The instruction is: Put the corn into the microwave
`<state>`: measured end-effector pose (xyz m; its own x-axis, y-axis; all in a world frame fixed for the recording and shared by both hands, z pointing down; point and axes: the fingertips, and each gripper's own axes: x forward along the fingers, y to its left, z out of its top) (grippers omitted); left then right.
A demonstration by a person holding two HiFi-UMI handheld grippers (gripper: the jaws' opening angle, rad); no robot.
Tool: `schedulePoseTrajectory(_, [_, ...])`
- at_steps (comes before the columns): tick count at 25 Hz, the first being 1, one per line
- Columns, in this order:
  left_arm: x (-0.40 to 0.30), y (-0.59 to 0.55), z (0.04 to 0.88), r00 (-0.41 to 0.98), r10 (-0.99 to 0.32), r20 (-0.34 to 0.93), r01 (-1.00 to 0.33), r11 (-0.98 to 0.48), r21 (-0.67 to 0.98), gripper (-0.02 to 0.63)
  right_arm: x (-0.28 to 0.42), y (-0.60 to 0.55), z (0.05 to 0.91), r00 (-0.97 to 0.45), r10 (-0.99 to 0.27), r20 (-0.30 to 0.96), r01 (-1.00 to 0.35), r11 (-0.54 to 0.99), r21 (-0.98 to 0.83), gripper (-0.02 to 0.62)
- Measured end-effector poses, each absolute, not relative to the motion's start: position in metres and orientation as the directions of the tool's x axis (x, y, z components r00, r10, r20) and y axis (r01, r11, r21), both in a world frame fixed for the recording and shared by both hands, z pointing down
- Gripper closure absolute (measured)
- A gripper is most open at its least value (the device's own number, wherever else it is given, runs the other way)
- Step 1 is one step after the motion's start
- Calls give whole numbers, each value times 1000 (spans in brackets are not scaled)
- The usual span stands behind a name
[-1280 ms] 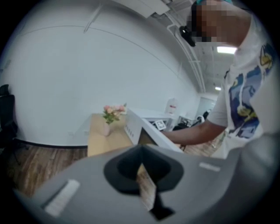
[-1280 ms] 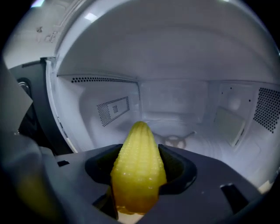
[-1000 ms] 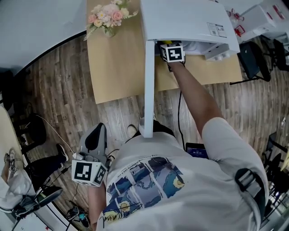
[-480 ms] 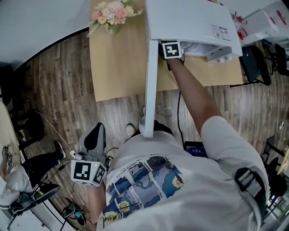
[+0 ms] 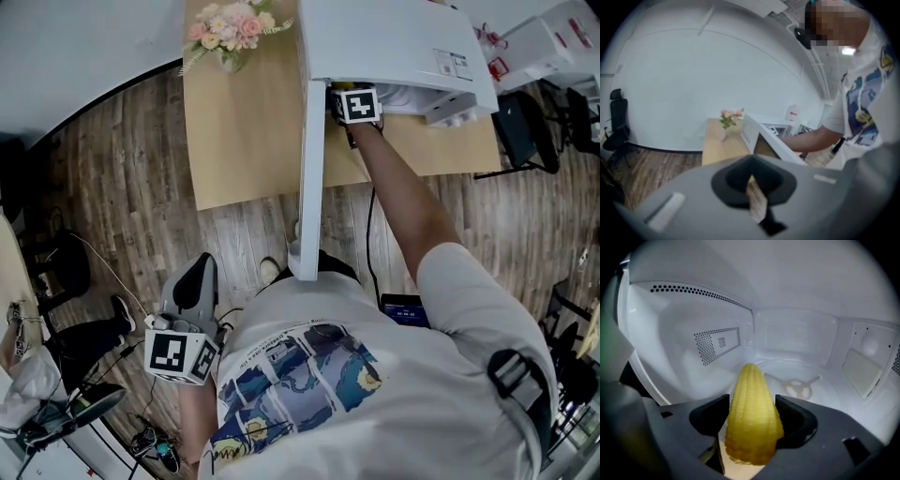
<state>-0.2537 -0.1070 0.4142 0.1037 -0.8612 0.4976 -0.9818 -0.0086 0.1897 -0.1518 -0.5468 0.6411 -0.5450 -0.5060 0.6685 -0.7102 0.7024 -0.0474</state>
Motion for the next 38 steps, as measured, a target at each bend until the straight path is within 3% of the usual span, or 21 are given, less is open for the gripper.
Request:
schedulePoseTrajectory(8, [-249, -105, 414, 163, -858, 488, -978, -77, 193, 597, -124, -531, 626, -538, -572, 619, -745, 666, -31, 324])
schedulePoseTrajectory(30, [-228, -62, 413, 375, -835, 402, -925, -308, 224, 597, -32, -355, 596, -538, -565, 626, -767, 637, -84, 327])
schedulePoseTrajectory(38, [-226, -34, 416, 434, -819, 376, -899, -369, 235, 597, -19, -284, 568, -546, -589, 596, -776, 624, -94, 391])
